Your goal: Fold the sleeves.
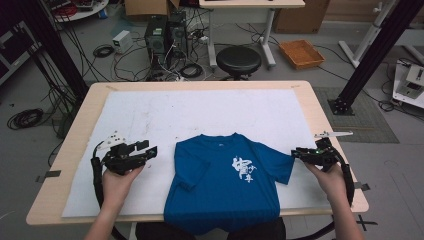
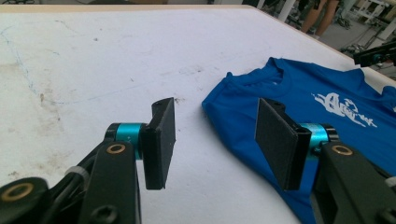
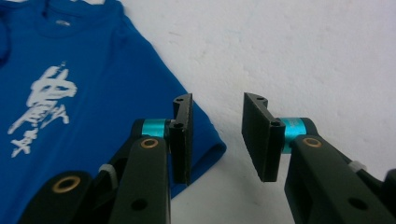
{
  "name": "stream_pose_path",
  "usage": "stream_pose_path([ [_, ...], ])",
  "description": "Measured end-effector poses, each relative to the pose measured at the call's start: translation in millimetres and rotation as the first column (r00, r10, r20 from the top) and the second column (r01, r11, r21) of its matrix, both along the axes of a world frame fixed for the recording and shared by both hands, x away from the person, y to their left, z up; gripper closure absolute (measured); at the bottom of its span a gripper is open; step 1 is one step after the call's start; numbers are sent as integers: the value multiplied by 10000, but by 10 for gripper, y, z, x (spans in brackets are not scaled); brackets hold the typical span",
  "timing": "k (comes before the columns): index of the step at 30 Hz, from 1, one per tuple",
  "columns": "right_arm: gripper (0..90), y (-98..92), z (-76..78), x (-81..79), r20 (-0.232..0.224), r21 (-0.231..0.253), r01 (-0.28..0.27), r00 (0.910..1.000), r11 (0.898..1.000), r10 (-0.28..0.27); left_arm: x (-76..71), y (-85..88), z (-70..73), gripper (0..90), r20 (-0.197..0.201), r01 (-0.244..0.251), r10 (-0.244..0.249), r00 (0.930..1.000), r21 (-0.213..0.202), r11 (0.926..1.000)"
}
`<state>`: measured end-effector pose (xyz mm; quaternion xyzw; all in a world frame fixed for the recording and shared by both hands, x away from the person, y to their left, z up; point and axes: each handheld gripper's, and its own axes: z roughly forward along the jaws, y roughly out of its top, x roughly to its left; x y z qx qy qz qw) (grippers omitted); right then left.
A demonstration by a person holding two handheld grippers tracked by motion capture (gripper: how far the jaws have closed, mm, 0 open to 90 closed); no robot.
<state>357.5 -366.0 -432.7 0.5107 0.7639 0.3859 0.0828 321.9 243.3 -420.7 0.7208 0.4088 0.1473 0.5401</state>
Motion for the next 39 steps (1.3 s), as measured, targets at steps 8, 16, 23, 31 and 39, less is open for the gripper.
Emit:
stream_pose_path([
  [8,784,-10,-51,4,-349,-242,112,9993,9996,-121,10,-42,-9,480,-43,165,-165,9999,66,9998],
  [16,898,67,51,-34,85,-342,-273,9996,9990,276,10,-36,-11,480,-78,149,-148,9999,40,9999],
  [23,900,112,206,-90,571,92,-355,9978,9993,349,20,-29,-14,480,-92,181,-180,9998,103,9998],
  [31,900,538,471,-163,1423,-325,-1116,9831,9932,1151,28,-41,-16,481,-125,165,-164,9998,91,9998],
  [39,900,1321,677,-209,1751,-1518,-2154,9547,9647,2407,37,-63,-24,481,-194,243,-242,9995,38,9997],
])
